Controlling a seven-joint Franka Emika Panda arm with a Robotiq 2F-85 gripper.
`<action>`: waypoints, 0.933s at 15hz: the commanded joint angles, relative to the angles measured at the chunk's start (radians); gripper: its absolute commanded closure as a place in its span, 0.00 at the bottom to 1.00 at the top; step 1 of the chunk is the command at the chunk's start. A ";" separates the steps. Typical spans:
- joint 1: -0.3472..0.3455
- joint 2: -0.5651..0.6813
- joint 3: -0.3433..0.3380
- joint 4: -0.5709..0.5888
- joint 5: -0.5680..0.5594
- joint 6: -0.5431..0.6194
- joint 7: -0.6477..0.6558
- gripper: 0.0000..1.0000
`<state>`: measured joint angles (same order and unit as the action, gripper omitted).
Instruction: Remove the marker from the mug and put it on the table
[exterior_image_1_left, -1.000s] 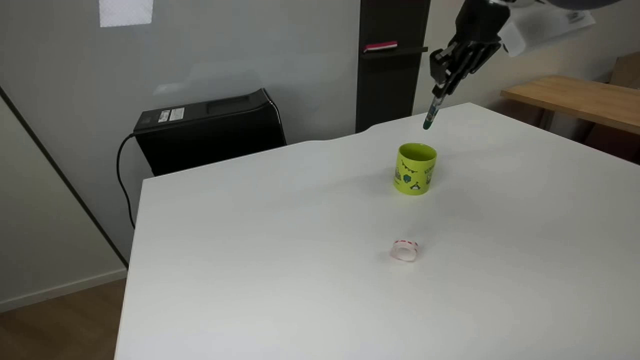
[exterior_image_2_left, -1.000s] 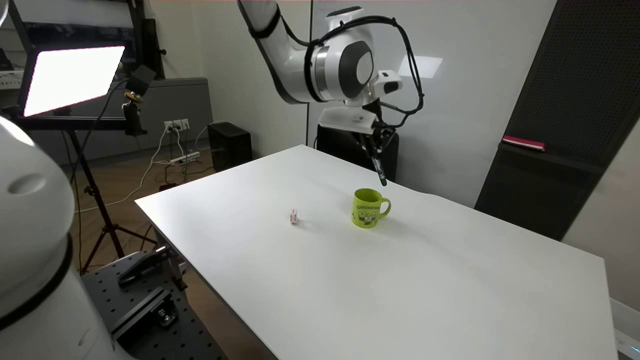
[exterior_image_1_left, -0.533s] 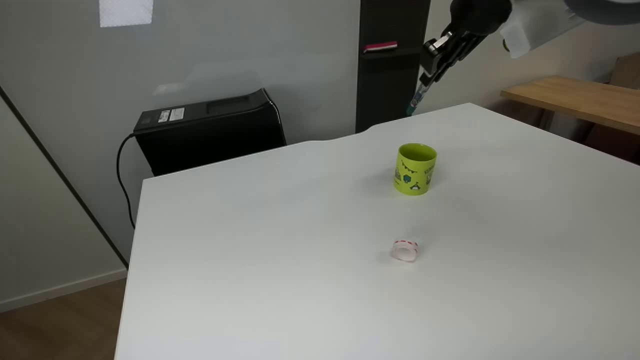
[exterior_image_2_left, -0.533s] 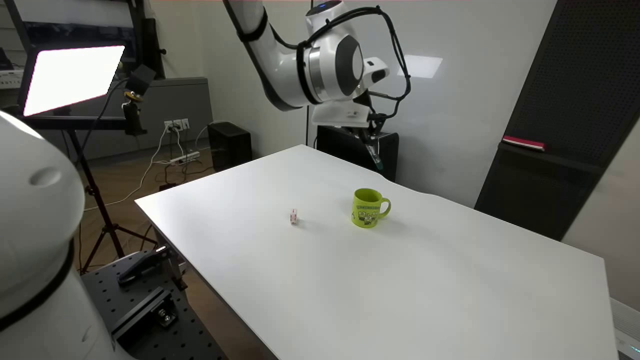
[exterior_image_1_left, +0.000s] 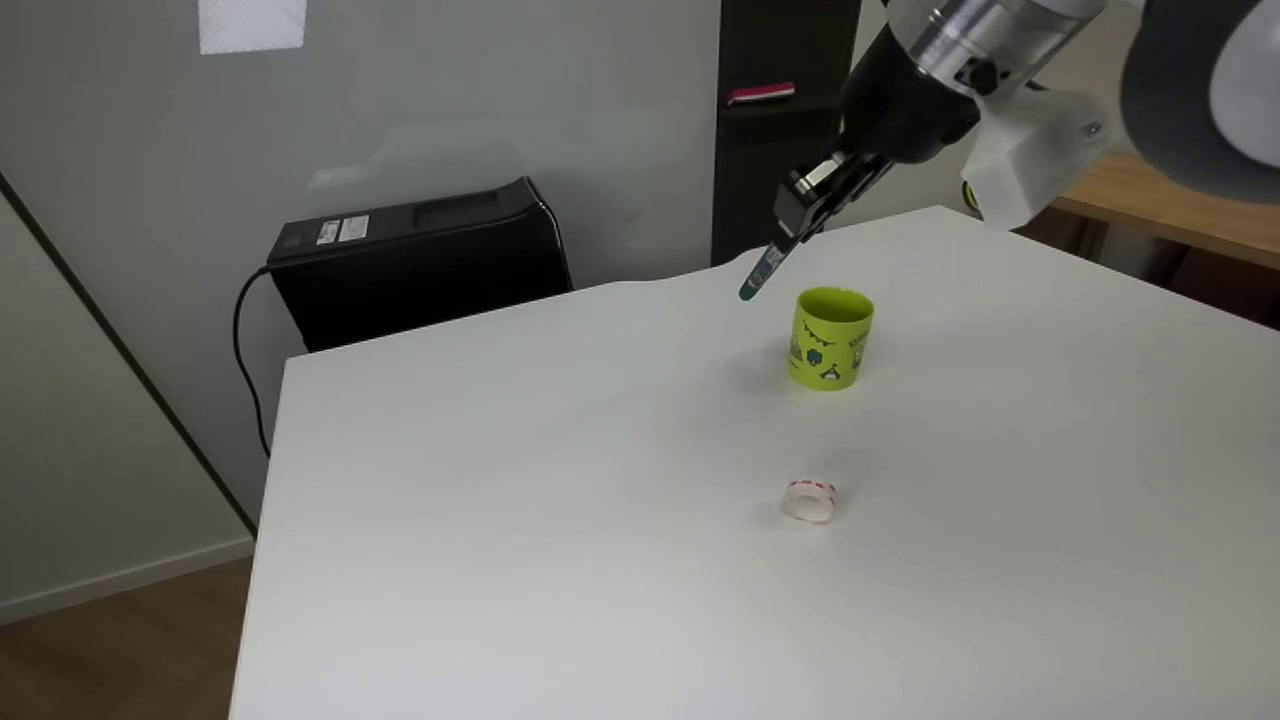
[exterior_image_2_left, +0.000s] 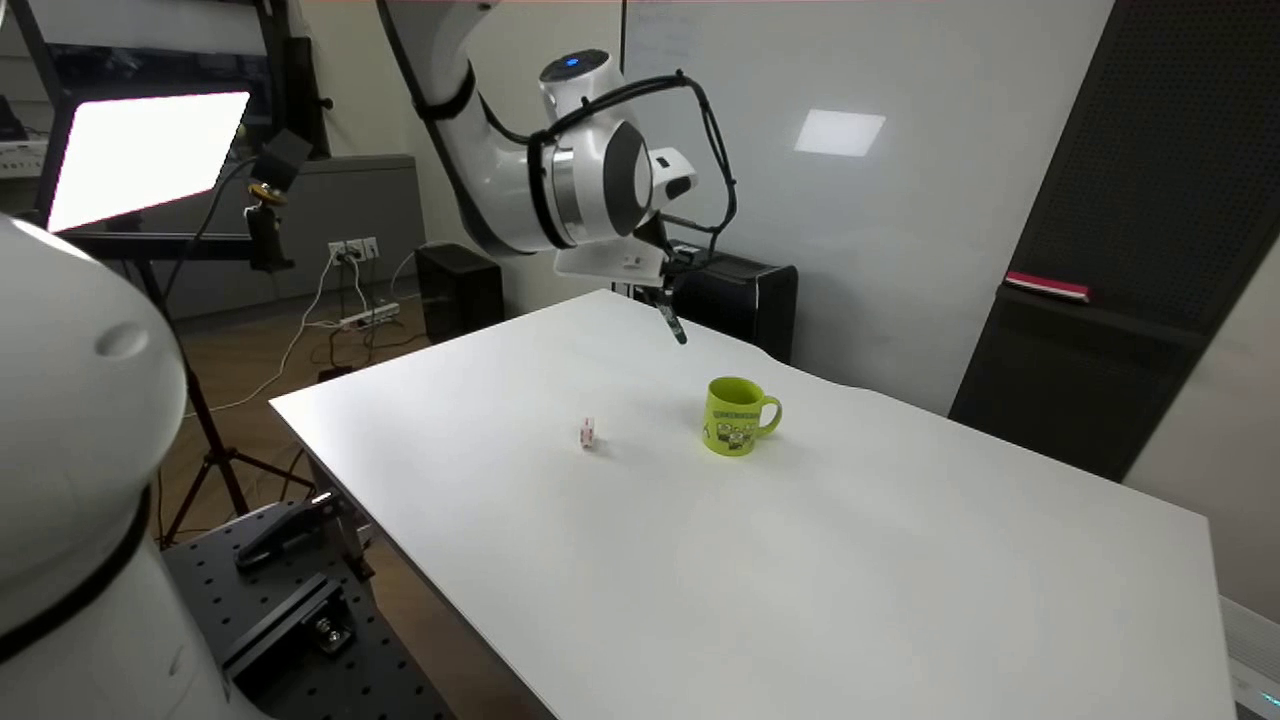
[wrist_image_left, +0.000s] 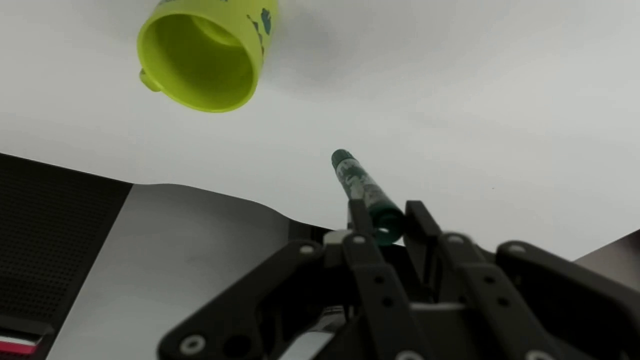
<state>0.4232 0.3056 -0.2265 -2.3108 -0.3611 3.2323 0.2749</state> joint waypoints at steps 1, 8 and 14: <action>0.029 0.035 -0.014 -0.032 -0.002 0.088 0.008 0.96; 0.235 0.164 -0.201 -0.065 0.074 0.249 -0.039 0.96; 0.332 0.205 -0.247 -0.051 0.193 0.221 -0.065 0.96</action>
<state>0.7240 0.4979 -0.4543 -2.3636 -0.2019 3.4530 0.2110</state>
